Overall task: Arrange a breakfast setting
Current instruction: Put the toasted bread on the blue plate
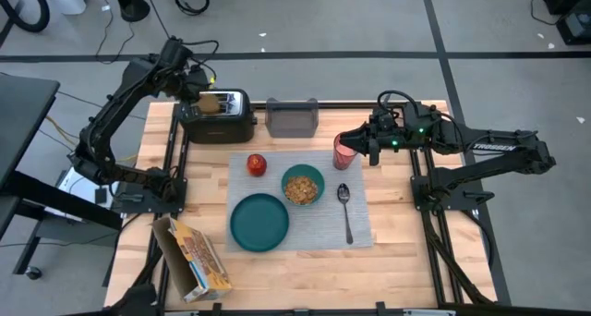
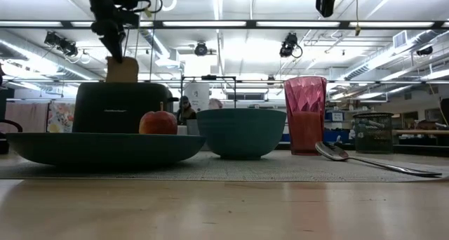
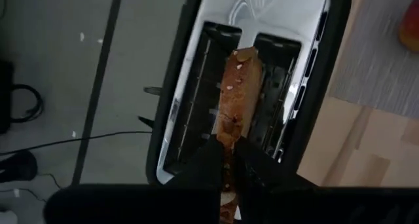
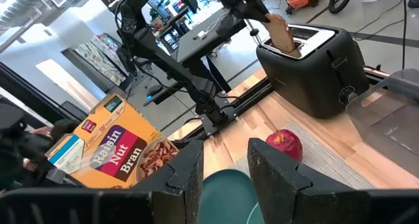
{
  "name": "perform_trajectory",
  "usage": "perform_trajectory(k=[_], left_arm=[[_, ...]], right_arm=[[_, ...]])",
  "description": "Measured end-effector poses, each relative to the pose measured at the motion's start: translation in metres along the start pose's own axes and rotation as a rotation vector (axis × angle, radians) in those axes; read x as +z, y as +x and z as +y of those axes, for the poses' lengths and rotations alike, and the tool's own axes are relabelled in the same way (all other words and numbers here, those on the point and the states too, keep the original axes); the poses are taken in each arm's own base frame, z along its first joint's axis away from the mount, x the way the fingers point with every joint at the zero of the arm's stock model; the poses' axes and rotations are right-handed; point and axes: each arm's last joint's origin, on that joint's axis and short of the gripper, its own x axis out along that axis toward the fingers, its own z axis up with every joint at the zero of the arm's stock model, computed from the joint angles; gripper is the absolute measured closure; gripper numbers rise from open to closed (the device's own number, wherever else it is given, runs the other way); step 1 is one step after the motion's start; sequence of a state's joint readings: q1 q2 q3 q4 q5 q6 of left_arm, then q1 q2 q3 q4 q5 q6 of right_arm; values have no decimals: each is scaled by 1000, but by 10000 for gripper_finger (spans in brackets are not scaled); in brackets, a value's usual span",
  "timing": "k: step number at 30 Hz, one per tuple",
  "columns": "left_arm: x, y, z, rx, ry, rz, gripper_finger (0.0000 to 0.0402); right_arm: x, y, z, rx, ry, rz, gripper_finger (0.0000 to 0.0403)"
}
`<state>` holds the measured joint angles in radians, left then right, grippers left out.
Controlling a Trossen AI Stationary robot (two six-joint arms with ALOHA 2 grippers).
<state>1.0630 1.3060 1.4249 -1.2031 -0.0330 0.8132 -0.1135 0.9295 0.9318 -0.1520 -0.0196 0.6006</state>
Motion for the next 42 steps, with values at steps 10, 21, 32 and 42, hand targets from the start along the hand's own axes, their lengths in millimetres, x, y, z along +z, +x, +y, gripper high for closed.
perform_trajectory(k=[10,21,32,42], left_arm=[[8,-51,7,19,-88,-114,374],[23,-97,-13,-78,-142,-249,374],[46,-120,-58,-404,-245,-374,375],[62,-137,-111,-647,-265,-325,375]], right_arm=[[0,0,0,0,-19,1,274],[0,0,0,1,-29,1,274],[-1,0,0,21,-64,20,274],[-12,0,6,49,-111,112,274]])
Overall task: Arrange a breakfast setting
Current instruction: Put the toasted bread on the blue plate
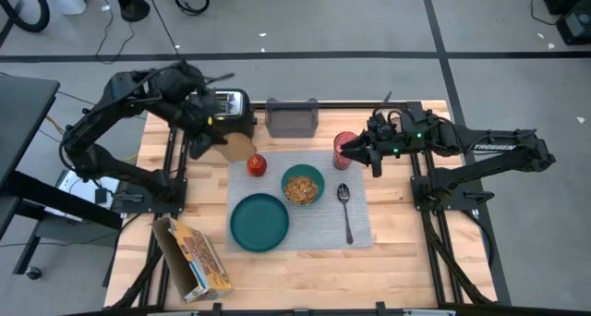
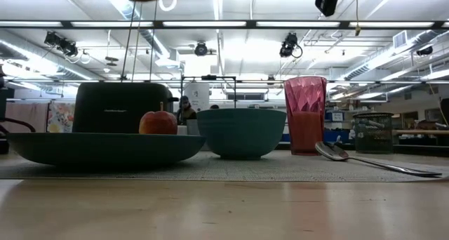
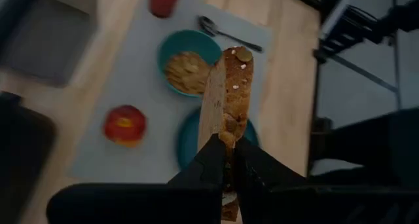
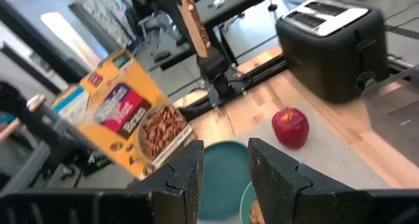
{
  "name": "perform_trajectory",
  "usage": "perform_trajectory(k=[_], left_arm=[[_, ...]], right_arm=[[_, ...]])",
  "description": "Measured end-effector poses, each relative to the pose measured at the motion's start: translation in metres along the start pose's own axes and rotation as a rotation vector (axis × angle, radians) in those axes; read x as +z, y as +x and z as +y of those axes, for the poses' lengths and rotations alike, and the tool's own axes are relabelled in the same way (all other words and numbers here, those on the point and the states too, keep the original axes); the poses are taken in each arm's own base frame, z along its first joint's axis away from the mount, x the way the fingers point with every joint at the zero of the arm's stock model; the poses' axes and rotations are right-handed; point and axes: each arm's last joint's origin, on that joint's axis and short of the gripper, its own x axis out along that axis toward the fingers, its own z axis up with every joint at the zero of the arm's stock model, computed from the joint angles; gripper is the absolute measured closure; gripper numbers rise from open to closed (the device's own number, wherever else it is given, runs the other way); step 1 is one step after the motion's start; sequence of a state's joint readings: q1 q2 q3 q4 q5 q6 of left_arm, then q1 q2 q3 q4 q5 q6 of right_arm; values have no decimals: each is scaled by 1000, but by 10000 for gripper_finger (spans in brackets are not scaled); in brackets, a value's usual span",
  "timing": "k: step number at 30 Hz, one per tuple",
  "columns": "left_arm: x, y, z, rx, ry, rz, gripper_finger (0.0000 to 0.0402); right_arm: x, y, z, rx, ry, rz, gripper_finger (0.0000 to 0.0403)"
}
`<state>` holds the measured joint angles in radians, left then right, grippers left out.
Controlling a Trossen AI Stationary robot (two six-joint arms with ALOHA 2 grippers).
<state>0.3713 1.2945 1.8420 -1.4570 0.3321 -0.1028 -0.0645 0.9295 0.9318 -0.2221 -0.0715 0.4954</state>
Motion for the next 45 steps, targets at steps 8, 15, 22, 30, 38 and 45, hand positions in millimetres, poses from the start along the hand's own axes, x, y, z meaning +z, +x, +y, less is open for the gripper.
perform_trajectory(k=[8,15,22,30,38,45], left_arm=[[-7,22,-28,-66,1,72,375],[-28,76,-33,-123,45,167,375],[-51,133,-36,-231,73,178,375],[-92,201,-32,-295,19,137,375],[-131,234,-19,-302,-85,161,375],[-146,243,-20,-329,-107,160,375]], right_arm=[[-16,10,15,44,-95,83,274],[-31,22,32,49,-67,121,274],[-37,19,46,43,-1,85,274],[-44,16,58,51,51,93,274],[-45,15,59,38,62,85,274],[-44,16,57,30,63,79,274]])
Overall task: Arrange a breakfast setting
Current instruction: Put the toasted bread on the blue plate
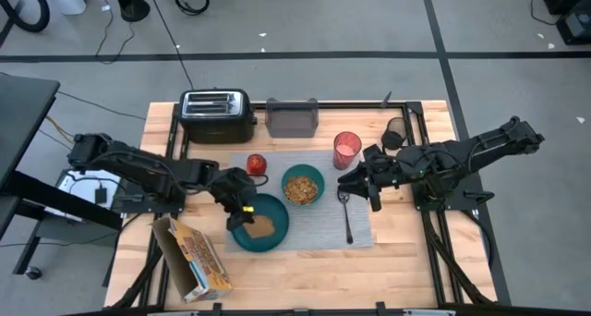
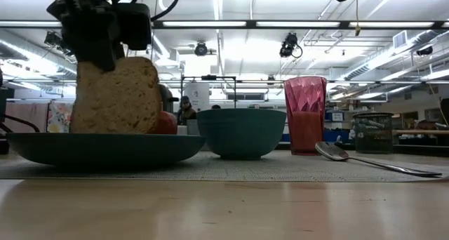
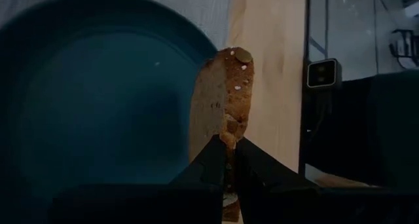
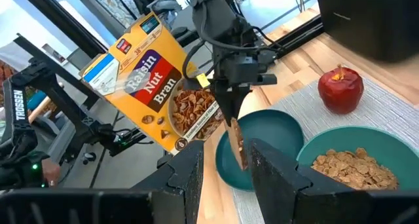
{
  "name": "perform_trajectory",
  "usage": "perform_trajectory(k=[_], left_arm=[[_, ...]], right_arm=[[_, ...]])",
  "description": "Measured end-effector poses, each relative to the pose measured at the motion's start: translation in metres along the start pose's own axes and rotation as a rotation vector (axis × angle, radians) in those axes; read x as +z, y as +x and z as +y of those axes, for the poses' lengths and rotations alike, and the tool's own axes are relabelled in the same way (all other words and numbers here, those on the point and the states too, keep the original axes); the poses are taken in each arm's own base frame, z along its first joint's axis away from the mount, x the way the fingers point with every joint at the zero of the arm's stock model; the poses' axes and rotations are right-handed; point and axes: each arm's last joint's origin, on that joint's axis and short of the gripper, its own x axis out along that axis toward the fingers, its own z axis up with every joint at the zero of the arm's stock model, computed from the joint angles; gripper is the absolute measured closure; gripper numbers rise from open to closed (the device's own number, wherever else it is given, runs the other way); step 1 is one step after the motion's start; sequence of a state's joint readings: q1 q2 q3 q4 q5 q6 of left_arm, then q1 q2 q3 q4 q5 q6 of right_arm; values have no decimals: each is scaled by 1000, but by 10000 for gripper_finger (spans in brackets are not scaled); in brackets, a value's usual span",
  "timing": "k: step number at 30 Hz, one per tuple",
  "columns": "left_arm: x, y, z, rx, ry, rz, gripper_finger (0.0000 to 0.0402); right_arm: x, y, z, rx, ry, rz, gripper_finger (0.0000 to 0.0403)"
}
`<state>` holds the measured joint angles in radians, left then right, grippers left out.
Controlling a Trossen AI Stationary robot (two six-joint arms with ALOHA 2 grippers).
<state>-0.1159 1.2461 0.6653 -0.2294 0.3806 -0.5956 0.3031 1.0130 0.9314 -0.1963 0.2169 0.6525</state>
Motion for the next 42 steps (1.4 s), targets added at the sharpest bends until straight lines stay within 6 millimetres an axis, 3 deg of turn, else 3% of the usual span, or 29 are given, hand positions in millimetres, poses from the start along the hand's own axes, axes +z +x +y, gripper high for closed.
perform_trajectory(k=[15,27,42], left_arm=[[-9,7,10,52,-17,3,368],[-10,7,10,55,-10,7,257],[-13,6,14,134,-16,20,182]], right_arm=[[1,0,-1,-25,-1,-19,274],[3,1,-4,-52,-19,-37,274],[5,1,-7,-31,-24,-21,274]])
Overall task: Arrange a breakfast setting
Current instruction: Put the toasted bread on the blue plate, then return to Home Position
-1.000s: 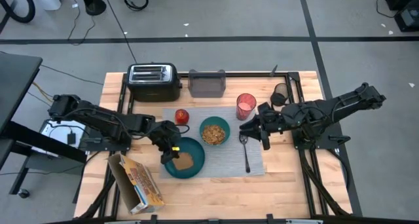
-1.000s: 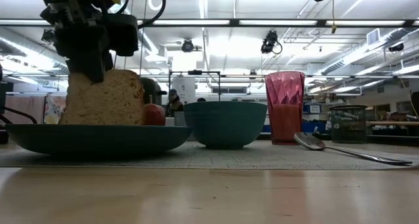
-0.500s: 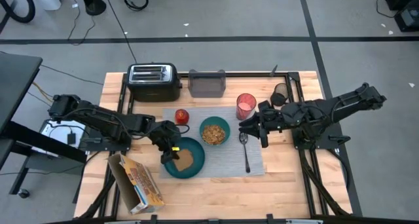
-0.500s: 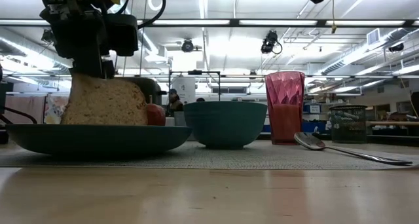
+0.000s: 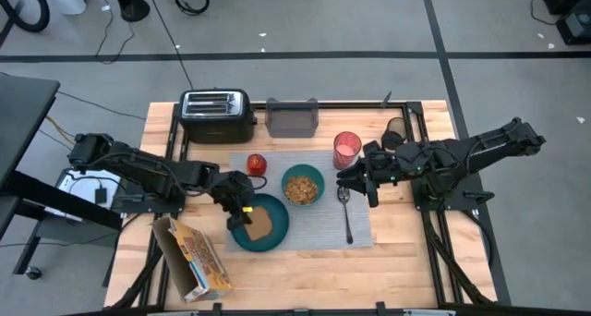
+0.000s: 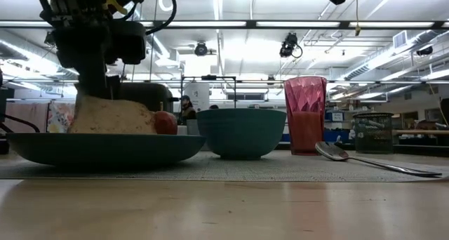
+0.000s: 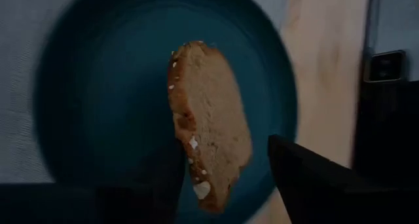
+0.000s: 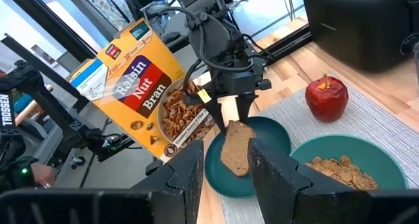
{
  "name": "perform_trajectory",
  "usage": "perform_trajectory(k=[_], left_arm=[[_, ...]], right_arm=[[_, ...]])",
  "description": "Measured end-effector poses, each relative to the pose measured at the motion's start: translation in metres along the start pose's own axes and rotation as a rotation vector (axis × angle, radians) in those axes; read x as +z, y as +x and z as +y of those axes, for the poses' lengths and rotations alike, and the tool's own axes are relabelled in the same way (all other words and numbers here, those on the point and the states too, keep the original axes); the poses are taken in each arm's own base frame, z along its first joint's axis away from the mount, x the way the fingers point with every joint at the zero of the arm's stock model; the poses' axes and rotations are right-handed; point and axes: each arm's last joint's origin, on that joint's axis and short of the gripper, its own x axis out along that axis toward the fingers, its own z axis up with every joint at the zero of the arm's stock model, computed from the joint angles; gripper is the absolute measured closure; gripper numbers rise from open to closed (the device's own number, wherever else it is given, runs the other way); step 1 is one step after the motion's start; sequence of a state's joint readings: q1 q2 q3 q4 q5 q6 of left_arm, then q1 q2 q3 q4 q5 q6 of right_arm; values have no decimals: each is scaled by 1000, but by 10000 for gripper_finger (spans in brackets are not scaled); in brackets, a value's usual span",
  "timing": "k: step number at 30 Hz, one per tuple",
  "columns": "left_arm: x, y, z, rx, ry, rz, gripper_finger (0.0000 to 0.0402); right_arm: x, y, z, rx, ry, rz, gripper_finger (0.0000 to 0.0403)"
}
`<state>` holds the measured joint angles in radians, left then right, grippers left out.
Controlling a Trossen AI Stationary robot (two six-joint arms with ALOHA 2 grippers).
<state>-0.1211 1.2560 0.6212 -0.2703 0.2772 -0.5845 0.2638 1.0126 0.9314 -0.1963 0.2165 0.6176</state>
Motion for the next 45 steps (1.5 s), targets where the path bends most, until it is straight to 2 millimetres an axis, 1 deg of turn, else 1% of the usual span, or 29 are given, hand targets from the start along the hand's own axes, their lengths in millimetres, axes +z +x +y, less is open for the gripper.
perform_trajectory(k=[3,6,14,21,27,30,33,36,38,40,42,45], left_arm=[[1,0,1,53,52,-36,165],[2,0,0,72,122,-60,158],[2,0,0,78,162,-62,156],[2,0,1,112,242,-67,156],[3,-3,-1,112,239,-33,156],[17,-16,-13,115,227,-27,157],[35,-33,-28,113,250,-48,162],[54,-50,-41,92,277,-115,176],[66,-60,-45,84,280,-166,189],[77,-69,-48,74,278,-228,206],[85,-78,-49,56,281,-306,227],[94,-92,-50,18,292,-447,266]], right_arm=[[0,0,0,0,-5,0,274],[0,0,0,0,-8,0,274],[0,0,0,0,-19,0,274],[1,0,-2,-8,-35,-5,274],[4,0,-4,-9,-60,-17,274],[12,-5,-4,15,-70,-79,274],[20,-10,-7,11,-128,-130,274],[27,-12,-14,-22,-209,-155,277],[31,-12,-20,-24,-259,-163,285],[35,-12,-25,-10,-300,-156,299],[39,-12,-31,-10,-312,-155,322],[43,-20,-35,-8,-321,-171,371]])
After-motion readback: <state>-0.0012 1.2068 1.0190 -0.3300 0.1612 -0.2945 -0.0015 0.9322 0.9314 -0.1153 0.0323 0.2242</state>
